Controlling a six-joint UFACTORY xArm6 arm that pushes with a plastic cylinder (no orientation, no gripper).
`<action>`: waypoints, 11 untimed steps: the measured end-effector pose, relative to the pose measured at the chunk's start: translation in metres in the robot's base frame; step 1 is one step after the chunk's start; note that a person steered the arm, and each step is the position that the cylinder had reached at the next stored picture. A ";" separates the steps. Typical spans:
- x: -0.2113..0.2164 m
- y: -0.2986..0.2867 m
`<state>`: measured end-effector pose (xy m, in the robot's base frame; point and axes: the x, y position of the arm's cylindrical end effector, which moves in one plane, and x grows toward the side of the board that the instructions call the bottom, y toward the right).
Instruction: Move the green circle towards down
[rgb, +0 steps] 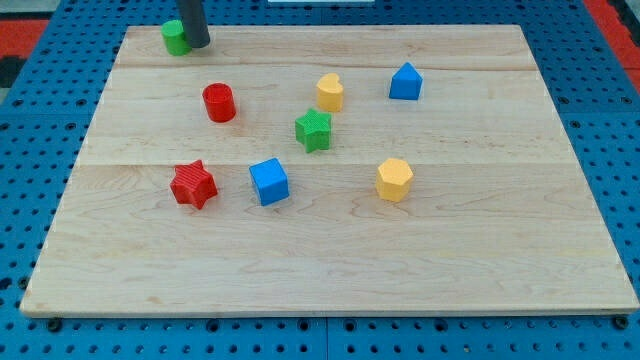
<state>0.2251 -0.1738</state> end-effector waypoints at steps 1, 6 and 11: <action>0.019 0.007; 0.094 0.160; 0.167 0.079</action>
